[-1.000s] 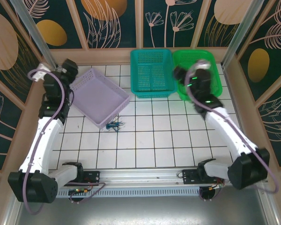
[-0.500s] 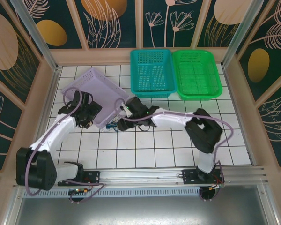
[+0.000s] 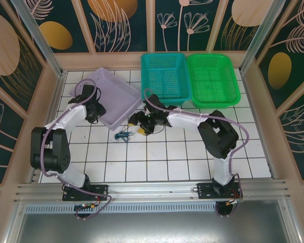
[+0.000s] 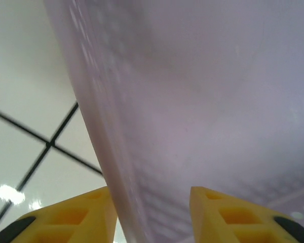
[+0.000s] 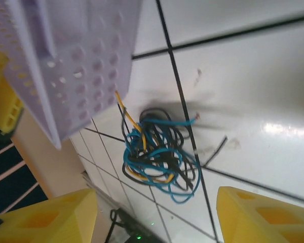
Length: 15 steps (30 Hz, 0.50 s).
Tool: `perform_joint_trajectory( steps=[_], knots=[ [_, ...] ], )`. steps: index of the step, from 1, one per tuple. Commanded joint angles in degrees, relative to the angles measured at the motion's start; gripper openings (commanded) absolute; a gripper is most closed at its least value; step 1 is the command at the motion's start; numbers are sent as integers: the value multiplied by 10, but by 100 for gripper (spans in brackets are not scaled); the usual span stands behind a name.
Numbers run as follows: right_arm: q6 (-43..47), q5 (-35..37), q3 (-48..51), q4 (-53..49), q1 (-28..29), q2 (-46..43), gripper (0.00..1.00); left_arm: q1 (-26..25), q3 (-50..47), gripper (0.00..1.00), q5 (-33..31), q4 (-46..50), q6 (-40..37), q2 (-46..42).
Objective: Untangle the cables
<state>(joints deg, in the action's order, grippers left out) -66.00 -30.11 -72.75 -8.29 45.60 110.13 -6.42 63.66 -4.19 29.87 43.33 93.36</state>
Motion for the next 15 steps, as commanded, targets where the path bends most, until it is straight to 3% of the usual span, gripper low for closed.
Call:
perform_joint_trajectory(
  steps=[1,3,8,9,11,15],
  knots=[
    [-131,-3,32,1,0,-48,63,4,39,36,-62,17,-100,30],
    [-185,-7,60,46,1,-58,61,5,59,29,-89,16,-129,45],
    [-328,8,83,130,41,-53,62,4,101,27,-147,34,-174,101],
    [-355,18,79,138,53,-49,62,4,100,32,-152,34,-174,94],
    [-405,38,73,152,74,-41,63,4,95,53,-150,33,-162,67],
    [-478,87,75,181,96,-21,62,4,85,67,-97,38,-114,-10]
  ],
)
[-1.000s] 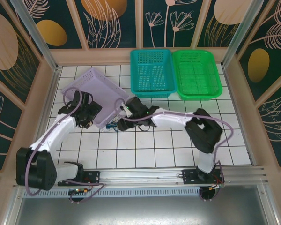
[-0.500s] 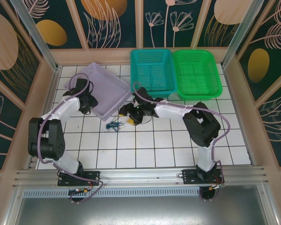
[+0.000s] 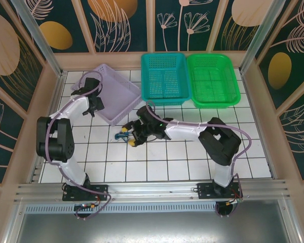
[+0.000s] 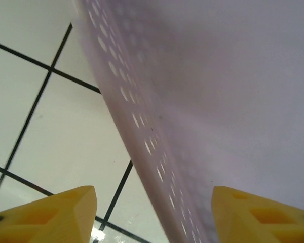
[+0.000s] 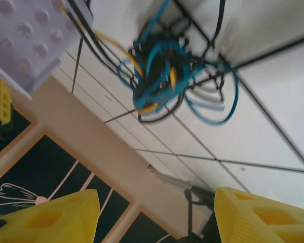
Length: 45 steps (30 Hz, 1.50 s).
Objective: Untangle the cables
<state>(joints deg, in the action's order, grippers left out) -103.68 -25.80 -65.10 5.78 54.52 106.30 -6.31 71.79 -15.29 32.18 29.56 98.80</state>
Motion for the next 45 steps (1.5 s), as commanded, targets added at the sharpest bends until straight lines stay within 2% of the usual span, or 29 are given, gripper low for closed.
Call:
perform_joint_trajectory(
  steps=[1,5,9,11,14,15,18,22,24,28,31,35,45],
  knots=[
    [-111,57,-2,42,8,23,60,3,1,68,31,18,35,-80],
    [-139,98,-2,64,7,47,53,2,-16,68,95,26,70,-137],
    [-141,114,-20,76,3,85,41,1,-53,66,147,34,94,-187],
    [-138,113,-26,76,4,103,29,-3,-82,65,159,31,109,-211],
    [-98,123,-14,56,-2,107,3,-8,-128,63,206,11,136,-236],
    [-76,126,-2,50,-8,99,0,-12,-136,63,220,11,143,-239],
    [49,138,34,38,-28,53,0,-27,-146,61,261,8,151,-246],
    [344,120,43,-18,-49,-17,0,-60,-157,56,339,-10,168,-250],
    [458,77,74,-13,-53,-52,0,-81,-178,54,365,-24,179,-253],
    [598,35,149,-18,-63,-124,0,-131,-193,52,399,-58,200,-242],
    [643,-6,215,3,-93,-168,0,-173,-186,51,407,-84,211,-212],
    [652,-52,274,21,-155,-212,0,-228,-166,55,400,-101,214,-170],
    [697,-83,269,-58,-228,-213,0,-371,-106,57,336,-101,213,-57]
  ],
)
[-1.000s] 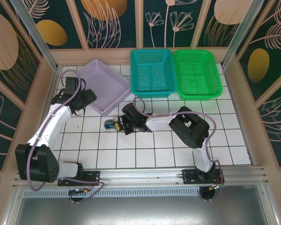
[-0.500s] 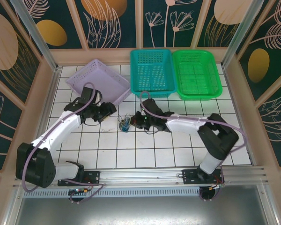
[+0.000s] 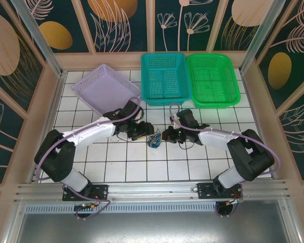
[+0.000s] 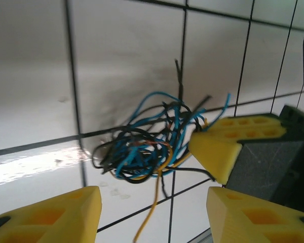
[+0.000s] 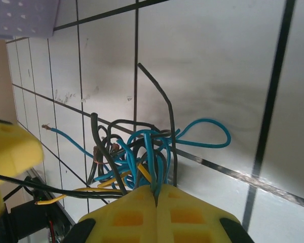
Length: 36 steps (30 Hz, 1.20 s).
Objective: Untangle the cables
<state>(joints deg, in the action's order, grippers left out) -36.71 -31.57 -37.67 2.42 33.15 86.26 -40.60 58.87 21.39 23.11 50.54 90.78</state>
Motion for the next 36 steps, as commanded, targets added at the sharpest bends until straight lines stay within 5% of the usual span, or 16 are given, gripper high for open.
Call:
perform_joint_trajectory(
  steps=[1,17,24,29,33,36],
  knots=[
    [25,-31,-3,-26,-23,-13,0,-36,23,56,-41,-13,-1,32],
    [35,-97,-34,-80,-80,36,0,-52,66,58,-97,-66,-109,156],
    [18,-92,-35,-76,-85,49,0,-57,58,34,-75,-103,-100,189],
    [-10,-71,-31,-82,-93,44,0,-60,45,0,-127,-88,-61,190],
    [-71,-26,-3,-100,-113,8,0,-60,24,0,-233,-50,15,137],
    [-162,-53,46,-50,-125,-35,0,-58,0,0,-230,-88,59,87]
  ],
)
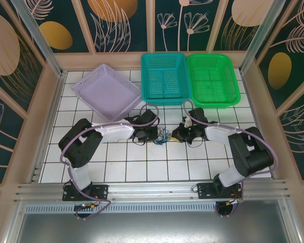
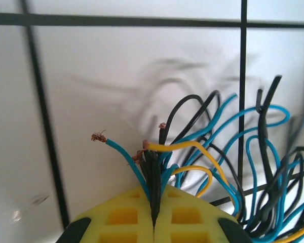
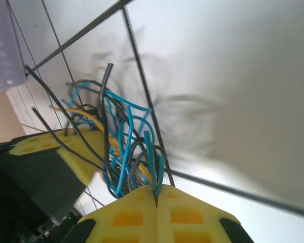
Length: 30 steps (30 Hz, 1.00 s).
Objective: Untangle the cables
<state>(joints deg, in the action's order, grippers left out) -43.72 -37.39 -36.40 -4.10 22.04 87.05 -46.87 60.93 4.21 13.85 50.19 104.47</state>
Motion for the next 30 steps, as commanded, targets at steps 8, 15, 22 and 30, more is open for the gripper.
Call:
perform_joint_trajectory(
  steps=[8,15,22,30],
  knots=[
    [-237,18,20,36,5,-146,51,5,-12,0,-33,-48,12,-75],
    [-393,46,12,147,58,-123,69,4,-6,0,-24,-69,-1,-90],
    [-381,56,-31,152,56,-18,54,3,9,0,-27,-70,-9,-108],
    [-403,77,25,106,50,-50,0,2,3,0,-93,-97,-7,-189]
  ],
)
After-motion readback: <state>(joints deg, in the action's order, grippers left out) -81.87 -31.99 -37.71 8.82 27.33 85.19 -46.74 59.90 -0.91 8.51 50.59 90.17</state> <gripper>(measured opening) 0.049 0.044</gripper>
